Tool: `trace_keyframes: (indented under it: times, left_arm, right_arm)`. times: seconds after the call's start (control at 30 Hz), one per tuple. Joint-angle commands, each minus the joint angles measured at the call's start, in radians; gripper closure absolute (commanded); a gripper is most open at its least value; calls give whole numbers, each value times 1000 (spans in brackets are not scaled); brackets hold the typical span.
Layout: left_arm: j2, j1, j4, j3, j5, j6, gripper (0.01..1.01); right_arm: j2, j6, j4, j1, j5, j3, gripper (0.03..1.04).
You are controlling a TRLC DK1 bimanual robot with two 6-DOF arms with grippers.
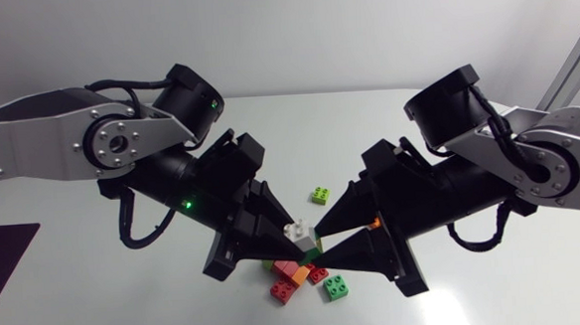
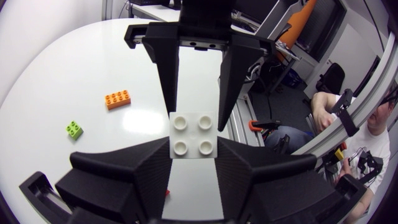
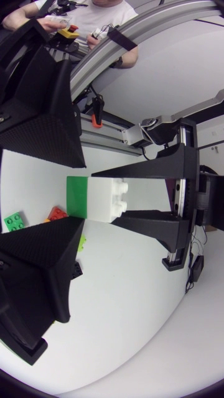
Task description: Separate the duplo bricks
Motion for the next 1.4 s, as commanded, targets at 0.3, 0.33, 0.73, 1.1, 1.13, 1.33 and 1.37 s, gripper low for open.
trace_keyframes:
  times: [0.3,0.33,0.73,1.1,1.13,1.33,1.37]
  left_arm:
    - [5,15,-4,10,12,30,733]
    - [5,15,-4,10,12,30,733]
    - [6,50,-32,53,15,26,389]
    - [28,59,-70,85,50,33,389]
    - [29,59,-70,85,52,33,390]
    - [45,52,-89,83,56,53,395]
    - [46,50,-95,83,58,56,395]
  right_arm:
    - [26,20,12,28,-37,-28,766]
    - [26,20,10,28,-39,-28,767]
    - [16,13,15,19,-36,-39,769]
    - [18,4,26,13,-27,-56,769]
    - [16,4,26,13,-27,-57,769]
    - [7,5,27,11,-25,-56,769]
    - [6,5,27,11,-24,-56,769]
